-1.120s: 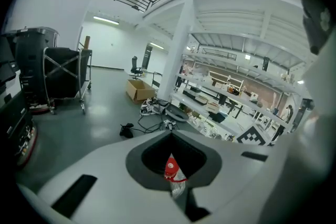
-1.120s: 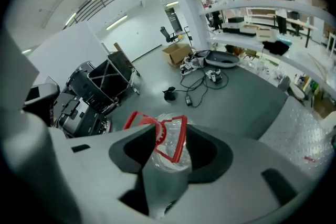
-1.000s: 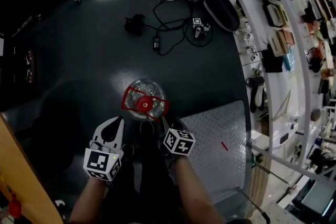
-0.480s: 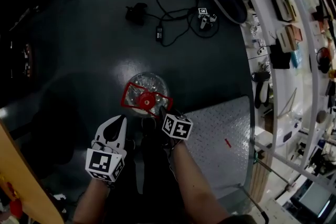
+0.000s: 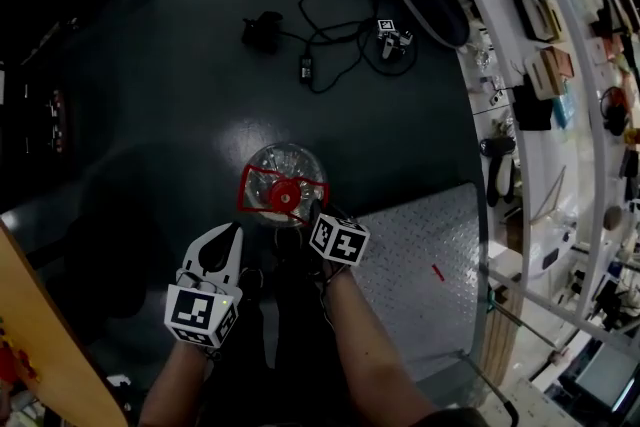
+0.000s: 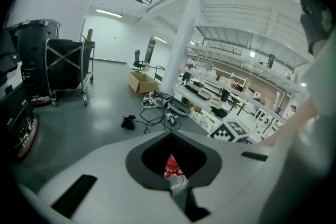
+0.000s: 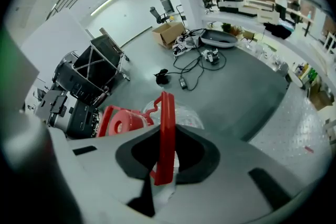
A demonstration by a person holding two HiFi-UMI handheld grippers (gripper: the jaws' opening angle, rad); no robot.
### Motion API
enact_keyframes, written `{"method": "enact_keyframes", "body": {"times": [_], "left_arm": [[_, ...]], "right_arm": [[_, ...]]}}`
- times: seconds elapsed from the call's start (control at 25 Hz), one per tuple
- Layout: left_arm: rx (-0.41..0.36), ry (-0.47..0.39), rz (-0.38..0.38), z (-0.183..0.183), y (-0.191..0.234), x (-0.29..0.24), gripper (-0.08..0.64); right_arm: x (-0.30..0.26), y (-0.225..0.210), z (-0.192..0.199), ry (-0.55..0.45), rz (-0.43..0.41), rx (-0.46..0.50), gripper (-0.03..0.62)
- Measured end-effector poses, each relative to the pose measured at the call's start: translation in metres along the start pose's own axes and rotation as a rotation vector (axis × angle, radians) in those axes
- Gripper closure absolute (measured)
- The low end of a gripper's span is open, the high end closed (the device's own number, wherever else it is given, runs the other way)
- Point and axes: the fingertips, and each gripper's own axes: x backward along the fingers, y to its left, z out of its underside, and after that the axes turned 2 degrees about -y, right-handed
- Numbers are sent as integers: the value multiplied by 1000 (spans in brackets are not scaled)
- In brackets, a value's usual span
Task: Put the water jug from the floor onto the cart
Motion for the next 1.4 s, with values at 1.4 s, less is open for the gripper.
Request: {"method": "enact_keyframes", "body": {"times": [1.4], "left_arm": [[-143,-204,183,-92,-73,209,555]], "right_arm": [[330,110,3,-437,-134,-186,549]]}}
